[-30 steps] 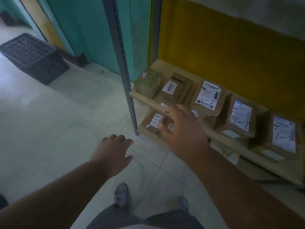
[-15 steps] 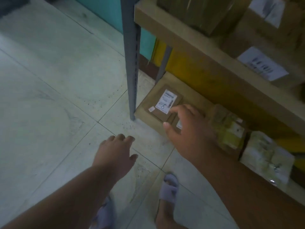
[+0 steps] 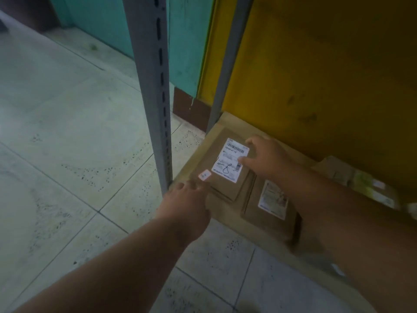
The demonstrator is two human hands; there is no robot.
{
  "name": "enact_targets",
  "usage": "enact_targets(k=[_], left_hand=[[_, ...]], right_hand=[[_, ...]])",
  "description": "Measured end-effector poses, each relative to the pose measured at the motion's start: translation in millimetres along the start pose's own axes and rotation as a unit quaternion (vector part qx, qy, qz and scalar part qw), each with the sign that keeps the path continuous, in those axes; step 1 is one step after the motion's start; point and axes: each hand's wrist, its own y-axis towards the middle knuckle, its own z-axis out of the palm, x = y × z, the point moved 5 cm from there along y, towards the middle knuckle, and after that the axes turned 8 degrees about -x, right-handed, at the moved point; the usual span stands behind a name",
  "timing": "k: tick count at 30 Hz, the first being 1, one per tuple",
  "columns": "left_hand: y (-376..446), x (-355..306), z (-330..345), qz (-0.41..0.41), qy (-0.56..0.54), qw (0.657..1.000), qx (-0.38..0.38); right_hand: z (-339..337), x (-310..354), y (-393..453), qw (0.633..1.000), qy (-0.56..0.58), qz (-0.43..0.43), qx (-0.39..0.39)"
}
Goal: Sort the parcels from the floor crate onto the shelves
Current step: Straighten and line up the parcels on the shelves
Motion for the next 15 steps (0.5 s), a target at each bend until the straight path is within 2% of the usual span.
enact_targets(k=[8,15], left_hand=[[31,8,26,0.016,-0.005,1.000,-0.009],[27,21,29,0.000,0.017,1.000,0.000]], right_hand=[[43,-20,42,0.997,-0.051,0.015,0.052],[53,-5,39,0.997,-0.072,0.001,0.041]])
